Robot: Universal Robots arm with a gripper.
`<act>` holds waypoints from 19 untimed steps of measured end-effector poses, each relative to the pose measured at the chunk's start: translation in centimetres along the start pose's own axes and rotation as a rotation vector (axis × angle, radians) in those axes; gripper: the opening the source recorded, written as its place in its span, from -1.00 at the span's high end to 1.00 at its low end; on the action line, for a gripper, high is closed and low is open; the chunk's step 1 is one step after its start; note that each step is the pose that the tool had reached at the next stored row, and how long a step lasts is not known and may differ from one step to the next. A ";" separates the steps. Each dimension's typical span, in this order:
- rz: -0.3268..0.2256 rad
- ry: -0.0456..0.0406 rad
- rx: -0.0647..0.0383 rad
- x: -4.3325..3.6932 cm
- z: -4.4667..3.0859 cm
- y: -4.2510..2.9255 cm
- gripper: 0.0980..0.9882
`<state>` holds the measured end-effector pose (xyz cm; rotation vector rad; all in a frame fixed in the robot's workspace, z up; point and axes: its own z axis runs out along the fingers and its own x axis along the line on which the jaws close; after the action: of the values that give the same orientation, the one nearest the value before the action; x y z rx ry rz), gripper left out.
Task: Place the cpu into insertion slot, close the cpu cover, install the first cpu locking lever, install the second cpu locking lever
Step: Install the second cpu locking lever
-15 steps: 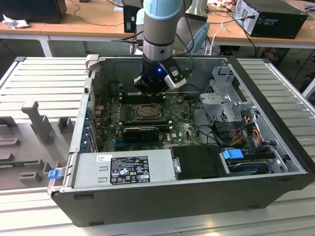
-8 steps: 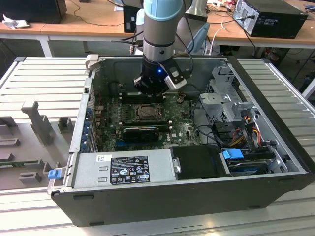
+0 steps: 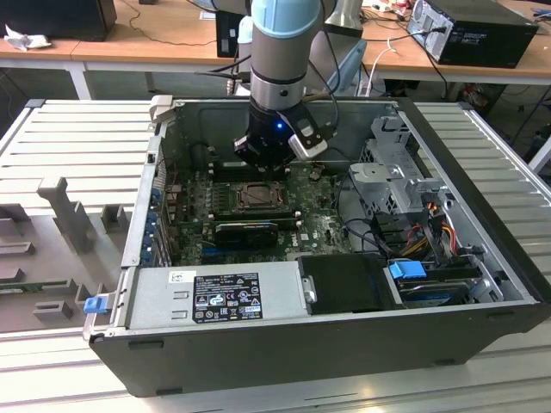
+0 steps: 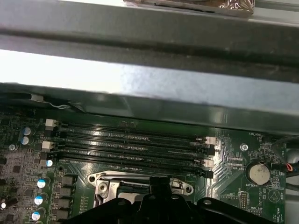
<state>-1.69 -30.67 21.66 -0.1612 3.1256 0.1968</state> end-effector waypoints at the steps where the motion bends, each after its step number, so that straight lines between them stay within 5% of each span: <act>1: 0.000 0.0001 0.000 0.00 -0.05 -0.01 0.98; 12: 0.000 -0.0001 0.000 -0.01 -0.72 0.06 0.98; 19: 0.000 0.0000 0.000 0.06 -0.84 -0.52 0.98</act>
<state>-1.70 -31.30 22.42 -0.1612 3.1257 0.1967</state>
